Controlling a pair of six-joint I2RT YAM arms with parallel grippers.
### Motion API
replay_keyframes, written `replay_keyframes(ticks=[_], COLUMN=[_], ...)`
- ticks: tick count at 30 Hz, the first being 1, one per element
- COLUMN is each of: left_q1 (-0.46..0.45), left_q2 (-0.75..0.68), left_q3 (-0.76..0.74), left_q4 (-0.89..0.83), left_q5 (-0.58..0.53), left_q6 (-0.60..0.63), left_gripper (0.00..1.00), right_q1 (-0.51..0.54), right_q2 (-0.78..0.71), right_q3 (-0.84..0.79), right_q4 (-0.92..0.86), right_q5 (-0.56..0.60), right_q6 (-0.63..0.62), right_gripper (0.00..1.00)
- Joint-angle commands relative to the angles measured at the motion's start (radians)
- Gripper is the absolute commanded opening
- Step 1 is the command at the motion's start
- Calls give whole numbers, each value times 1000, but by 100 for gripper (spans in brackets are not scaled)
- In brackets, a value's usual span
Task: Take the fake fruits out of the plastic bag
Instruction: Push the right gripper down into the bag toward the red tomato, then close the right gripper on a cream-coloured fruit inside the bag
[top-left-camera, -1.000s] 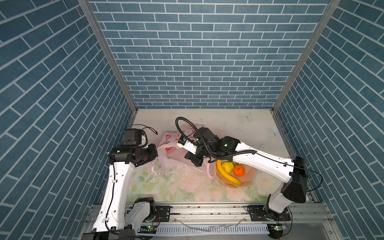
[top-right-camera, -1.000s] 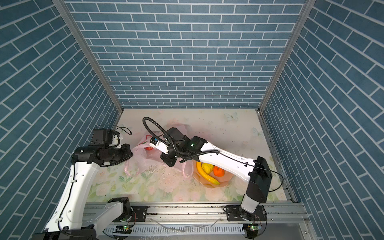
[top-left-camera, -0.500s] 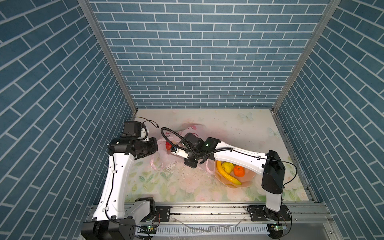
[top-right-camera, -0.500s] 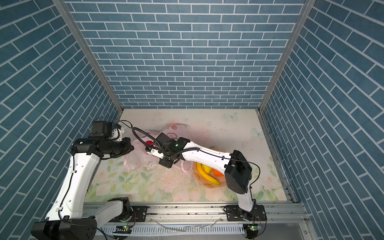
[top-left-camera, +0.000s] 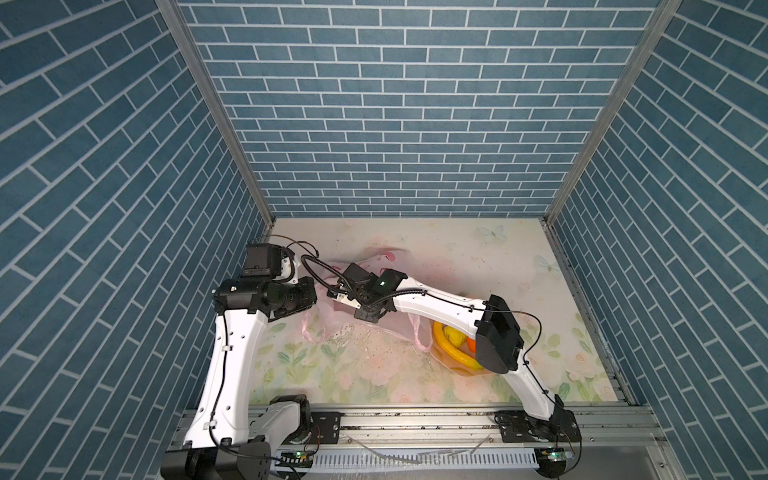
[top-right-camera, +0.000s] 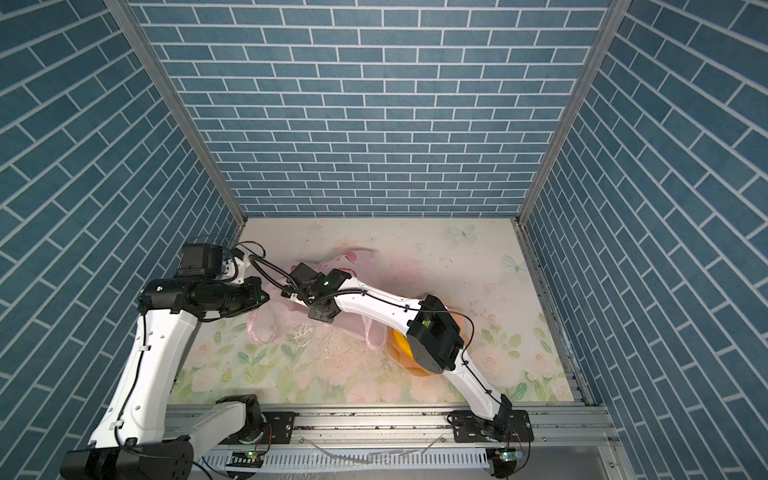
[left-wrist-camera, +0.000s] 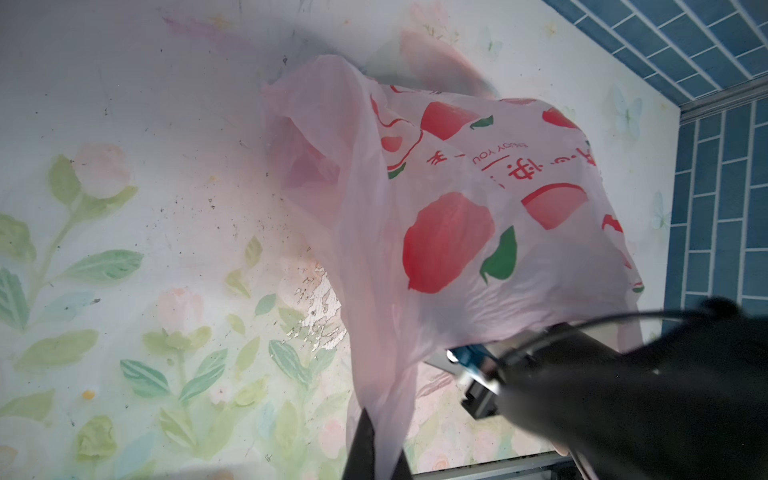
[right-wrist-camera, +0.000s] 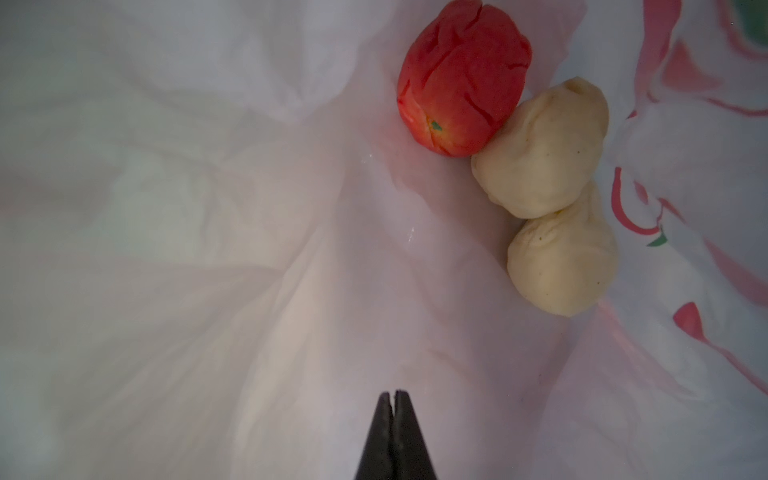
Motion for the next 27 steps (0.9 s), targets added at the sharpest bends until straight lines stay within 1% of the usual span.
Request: replay_keyframes(ticks=[1,4,6,12,15,18,22,27], left_q1=[5,5,4,3,4,4,3,4], left_q2=[-57,-101,-125,-187,-214,-226,-227,-219], left_q3=[-31,-71,-107,-216,-255,-268,-273,-290], left_q4=[16,21,11,-7,13,24,47,125], left_q5=[32,43,43,48,62,64,68,88], left_q6=[13,13,14,4,-16,-25,-39,-75], left_gripper=[0,0,0,0,0,0,0,0], right_q1=[-2,-15,-25,-70,-98,-122,-140,-155], right_q2=[73,122,141,131,114,88,64,71], right_q3=[117,191,227,200,150,71,1,-21], right_q4=[-59,-54,-38,89,167,263,375,422], right_q5=[72,57,41,-16,-41,-42,-33,31], right_q6=[-39,15,75,300,418,516,568,604], right_gripper=[0,0,1,19,31,41,49,56])
